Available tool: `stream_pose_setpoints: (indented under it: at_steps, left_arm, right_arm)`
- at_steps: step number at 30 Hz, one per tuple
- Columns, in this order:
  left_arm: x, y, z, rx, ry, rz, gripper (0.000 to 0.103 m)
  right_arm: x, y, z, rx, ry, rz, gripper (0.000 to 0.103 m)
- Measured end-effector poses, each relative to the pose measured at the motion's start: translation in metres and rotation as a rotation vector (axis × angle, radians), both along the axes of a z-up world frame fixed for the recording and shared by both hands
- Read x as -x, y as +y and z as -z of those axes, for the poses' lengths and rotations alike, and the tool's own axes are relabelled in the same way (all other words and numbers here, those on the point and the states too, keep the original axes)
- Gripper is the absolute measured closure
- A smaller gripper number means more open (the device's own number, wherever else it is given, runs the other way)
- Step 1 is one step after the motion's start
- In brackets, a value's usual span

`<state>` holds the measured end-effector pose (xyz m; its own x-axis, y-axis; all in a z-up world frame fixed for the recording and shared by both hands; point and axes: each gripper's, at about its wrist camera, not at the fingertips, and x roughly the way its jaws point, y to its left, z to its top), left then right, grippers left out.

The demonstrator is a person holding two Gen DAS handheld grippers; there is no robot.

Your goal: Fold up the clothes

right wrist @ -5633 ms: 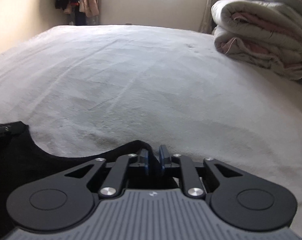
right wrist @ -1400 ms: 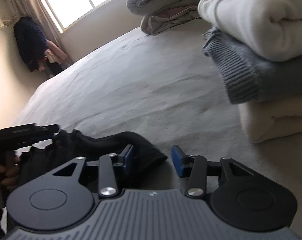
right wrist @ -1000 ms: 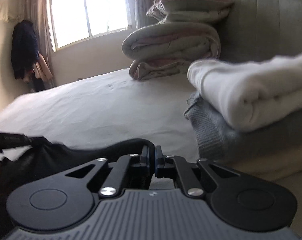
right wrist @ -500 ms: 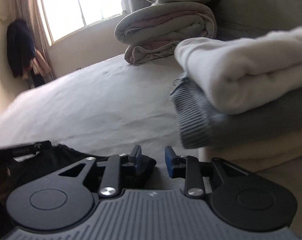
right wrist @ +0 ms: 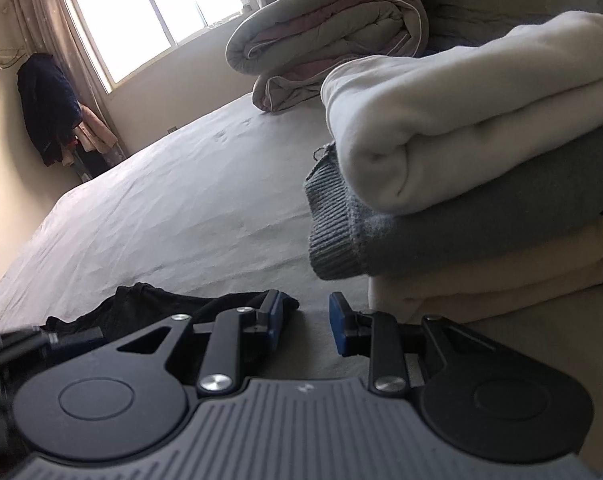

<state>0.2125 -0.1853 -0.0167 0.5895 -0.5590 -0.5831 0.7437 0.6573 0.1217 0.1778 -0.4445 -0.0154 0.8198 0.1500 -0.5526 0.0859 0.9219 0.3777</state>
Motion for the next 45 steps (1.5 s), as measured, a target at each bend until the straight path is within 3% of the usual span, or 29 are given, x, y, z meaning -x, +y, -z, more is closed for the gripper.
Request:
stream_pose_setpoints:
  at_steps: [6, 9, 12, 19, 25, 29, 33, 35, 40, 45]
  left_arm:
    - [0.027, -0.028, 0.014, -0.181, -0.048, 0.12, 0.054]
    - [0.032, -0.038, 0.023, -0.245, -0.103, 0.098, 0.055]
    - [0.031, -0.05, 0.03, -0.303, -0.144, 0.069, 0.064]
    - [0.033, -0.069, 0.032, -0.337, -0.229, 0.009, 0.077]
    - [0.029, -0.083, 0.031, -0.281, -0.216, 0.022, 0.084]
    - [0.024, -0.089, 0.028, -0.196, -0.147, 0.021, 0.09]
    - [0.011, -0.078, 0.02, 0.026, 0.113, 0.102, 0.089]
    - [0.008, -0.072, 0.017, 0.103, 0.203, 0.145, 0.087]
    - [-0.001, -0.048, 0.003, 0.194, 0.224, 0.138, 0.065]
    - [-0.025, -0.015, -0.007, 0.164, 0.131, -0.045, 0.064]
  right_arm:
    - [0.0, -0.006, -0.001, -0.035, -0.015, 0.001, 0.069]
    - [0.001, -0.01, -0.002, -0.053, -0.029, 0.001, 0.068]
    - [0.004, -0.013, -0.002, -0.079, -0.045, -0.001, 0.067]
    - [0.007, -0.016, -0.005, -0.098, -0.057, 0.004, 0.067]
    - [0.009, -0.017, -0.005, -0.102, -0.063, 0.013, 0.066]
    - [0.01, -0.021, -0.005, -0.111, -0.068, 0.024, 0.066]
    - [0.015, -0.024, -0.003, -0.126, -0.069, 0.035, 0.066]
    - [0.015, -0.024, -0.002, -0.129, -0.068, 0.033, 0.065]
    - [0.012, -0.02, -0.003, -0.132, -0.065, 0.01, 0.065]
    - [-0.001, 0.002, 0.002, -0.056, -0.028, -0.027, 0.065]
